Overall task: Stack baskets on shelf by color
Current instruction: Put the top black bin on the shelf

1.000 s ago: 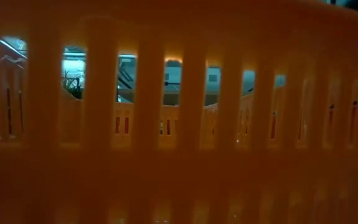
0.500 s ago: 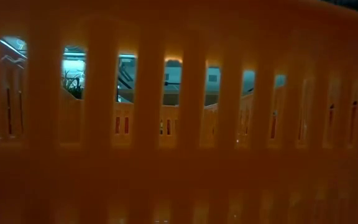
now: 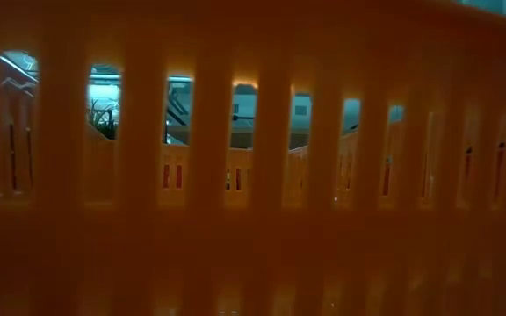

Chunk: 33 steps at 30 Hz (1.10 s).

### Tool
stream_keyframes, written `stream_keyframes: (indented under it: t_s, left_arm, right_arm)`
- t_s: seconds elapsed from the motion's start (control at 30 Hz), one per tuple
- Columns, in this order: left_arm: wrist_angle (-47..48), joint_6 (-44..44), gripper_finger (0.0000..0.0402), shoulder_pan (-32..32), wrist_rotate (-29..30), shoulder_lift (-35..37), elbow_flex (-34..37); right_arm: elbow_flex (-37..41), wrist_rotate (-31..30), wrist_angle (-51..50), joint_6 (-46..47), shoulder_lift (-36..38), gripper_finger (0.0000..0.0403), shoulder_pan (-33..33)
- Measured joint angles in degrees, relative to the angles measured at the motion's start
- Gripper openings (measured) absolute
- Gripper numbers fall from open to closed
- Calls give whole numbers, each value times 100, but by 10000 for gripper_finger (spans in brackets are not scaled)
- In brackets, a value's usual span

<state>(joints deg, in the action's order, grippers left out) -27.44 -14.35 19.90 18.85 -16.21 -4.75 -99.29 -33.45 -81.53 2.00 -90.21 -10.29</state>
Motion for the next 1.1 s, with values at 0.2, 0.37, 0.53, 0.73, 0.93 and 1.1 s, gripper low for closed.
stream_keyframes:
  t_s: [0.2,0.37,0.53,0.73,0.93,1.1]
  left_arm:
    - [179,2,118,0,0,0,0]
    - [457,0,118,0,8,-1,0]
    - [511,-3,118,0,10,-2,0]
    - [509,-2,118,0,13,0,0]
    - [511,-5,118,0,17,-1,0]
    - [509,-4,118,0,17,-1,0]
  right_arm:
    - [19,2203,688,-1347,-45,0,2065]
    - [208,2512,691,-1934,-228,0,3078]
    - [437,2575,870,-2330,-439,0,3231]
    - [496,2535,853,-2165,-795,0,3231]
    - [499,2277,848,-1875,-886,0,3239]
    - [499,2297,828,-1902,-863,14,3239]
